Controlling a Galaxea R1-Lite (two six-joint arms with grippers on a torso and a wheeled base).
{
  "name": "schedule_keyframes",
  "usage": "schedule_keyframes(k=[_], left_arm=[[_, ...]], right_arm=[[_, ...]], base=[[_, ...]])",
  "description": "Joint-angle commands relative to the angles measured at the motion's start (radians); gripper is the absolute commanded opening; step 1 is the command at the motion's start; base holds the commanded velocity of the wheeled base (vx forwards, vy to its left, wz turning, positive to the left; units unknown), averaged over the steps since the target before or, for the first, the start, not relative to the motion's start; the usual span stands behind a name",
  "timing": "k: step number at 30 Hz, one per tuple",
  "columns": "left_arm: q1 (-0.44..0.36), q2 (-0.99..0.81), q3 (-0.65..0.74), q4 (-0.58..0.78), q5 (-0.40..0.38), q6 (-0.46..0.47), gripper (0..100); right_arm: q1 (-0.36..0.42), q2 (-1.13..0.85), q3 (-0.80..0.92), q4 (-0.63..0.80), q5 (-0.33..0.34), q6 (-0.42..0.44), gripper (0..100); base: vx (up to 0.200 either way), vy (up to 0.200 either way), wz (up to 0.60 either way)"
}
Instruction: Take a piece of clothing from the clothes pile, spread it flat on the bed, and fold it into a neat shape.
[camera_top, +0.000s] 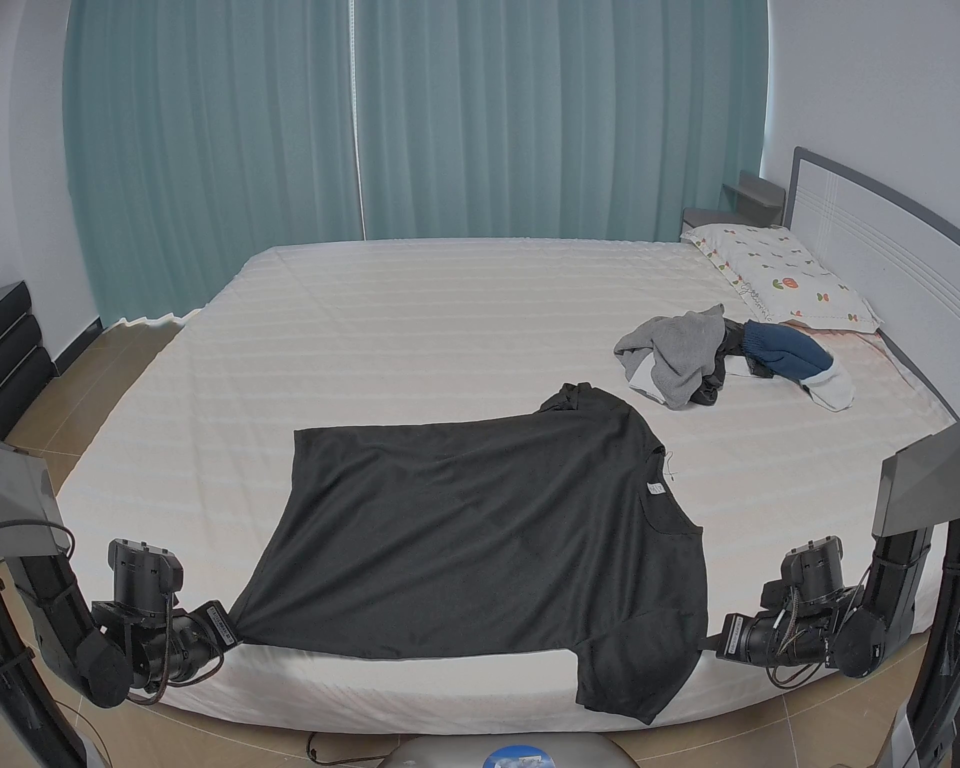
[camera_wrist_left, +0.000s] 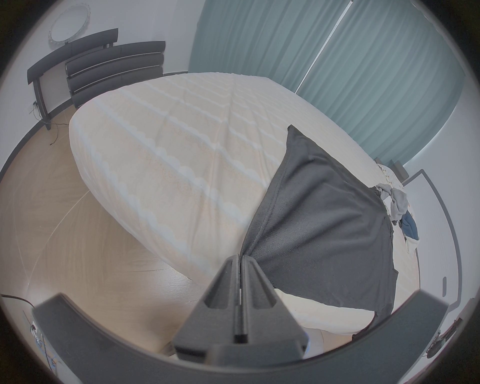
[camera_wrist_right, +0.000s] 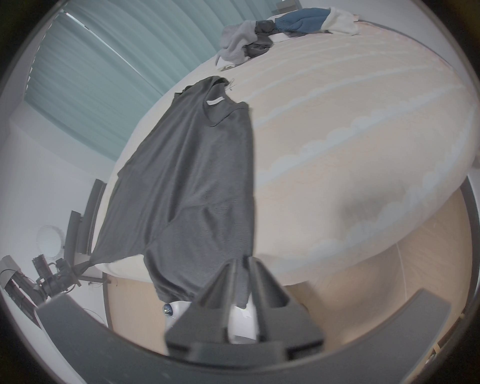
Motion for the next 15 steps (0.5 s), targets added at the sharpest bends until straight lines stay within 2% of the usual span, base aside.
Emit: schedule_keyframes(k=[1,10,15], left_arm=[[0.0,0.005,-0.001,-0.001,-0.001,0.0,0],[-0.001,0.018,-0.001,-0.003,-0.024,-0.002,0],[-0.001,0.019,-0.001,-0.003,-0.024,-0.002,0]], right_arm=[[0.003,0.003,-0.006,-0.031,0.014,0.011,100],[0.01,0.097,-0.01,-0.168,0.076,0.043,100],[0.021,0.157,-0.017,-0.232,0.074,0.046,100]], base=[[0.0,0.0,0.0],[0.0,0.0,0.0],[0.0,0.0,0.0]])
